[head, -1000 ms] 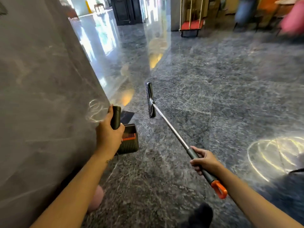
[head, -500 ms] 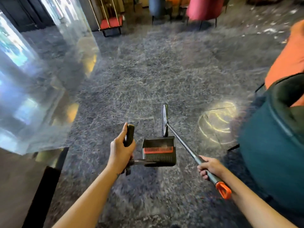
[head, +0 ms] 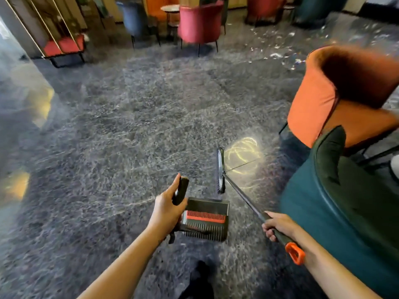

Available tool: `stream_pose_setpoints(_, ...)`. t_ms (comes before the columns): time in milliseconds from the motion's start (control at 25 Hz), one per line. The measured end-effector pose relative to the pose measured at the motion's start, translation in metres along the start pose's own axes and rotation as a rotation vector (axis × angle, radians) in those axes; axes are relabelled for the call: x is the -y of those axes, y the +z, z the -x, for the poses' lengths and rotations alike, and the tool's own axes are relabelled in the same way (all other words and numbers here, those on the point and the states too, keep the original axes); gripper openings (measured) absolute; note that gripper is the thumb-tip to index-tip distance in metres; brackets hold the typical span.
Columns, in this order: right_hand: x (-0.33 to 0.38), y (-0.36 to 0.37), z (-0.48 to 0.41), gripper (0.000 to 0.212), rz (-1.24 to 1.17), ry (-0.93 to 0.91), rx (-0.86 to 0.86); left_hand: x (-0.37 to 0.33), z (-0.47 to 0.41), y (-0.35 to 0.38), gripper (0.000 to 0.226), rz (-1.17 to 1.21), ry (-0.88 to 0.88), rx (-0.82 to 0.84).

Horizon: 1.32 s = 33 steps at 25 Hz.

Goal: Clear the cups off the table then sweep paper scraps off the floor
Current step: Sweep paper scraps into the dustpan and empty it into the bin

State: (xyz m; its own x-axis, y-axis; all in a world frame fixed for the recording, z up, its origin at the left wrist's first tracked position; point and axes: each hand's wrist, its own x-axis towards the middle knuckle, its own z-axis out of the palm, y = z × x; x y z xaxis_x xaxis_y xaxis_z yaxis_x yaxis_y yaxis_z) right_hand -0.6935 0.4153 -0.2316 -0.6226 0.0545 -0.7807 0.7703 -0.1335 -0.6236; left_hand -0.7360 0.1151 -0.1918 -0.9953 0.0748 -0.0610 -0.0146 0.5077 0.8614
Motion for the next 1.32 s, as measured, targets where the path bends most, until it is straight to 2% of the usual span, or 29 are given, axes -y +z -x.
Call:
stream_pose_setpoints(200,0.117,-0.005,-0.080,0.030,-0.009,-0.002,-0.024,-0.028,-0.168,0.004,0.071,-0.102,0.100,0.164)
stream_pose_setpoints(320,0.179,-0.021,-0.133,0.036,-0.080,0.004,-0.062,-0.041,-0.265,0.018,0.073,-0.160,0.136,0.248)
stream_pose_setpoints(440,0.248,-0.045,-0.201,0.055,-0.107,0.004,-0.082,-0.050,-0.374,0.040,0.071,-0.201,0.135,0.229)
stream_pose_setpoints(520,0.295,-0.060,-0.247,0.046,-0.089,-0.009,-0.071,-0.059,-0.448,0.057,0.070,-0.189,0.095,0.192)
stream_pose_setpoints(600,0.352,-0.082,-0.297,0.028,-0.096,-0.003,-0.065,-0.075,-0.531,0.077,0.070,-0.225,0.071,0.182)
stream_pose_setpoints(720,0.441,-0.116,-0.356,0.016,-0.106,0.014,-0.063,-0.112,-0.644,0.106,0.066,-0.273,0.066,0.238)
stream_pose_setpoints(960,0.602,-0.186,-0.458,0.020,-0.108,0.004,-0.078,-0.182,-0.840,0.172,0.054,-0.242,0.088,0.291)
stream_pose_setpoints(1320,0.851,-0.329,-0.639,0.025,-0.156,0.001,-0.095,-0.283,-1.152,0.326,0.048,-0.129,0.123,0.382)
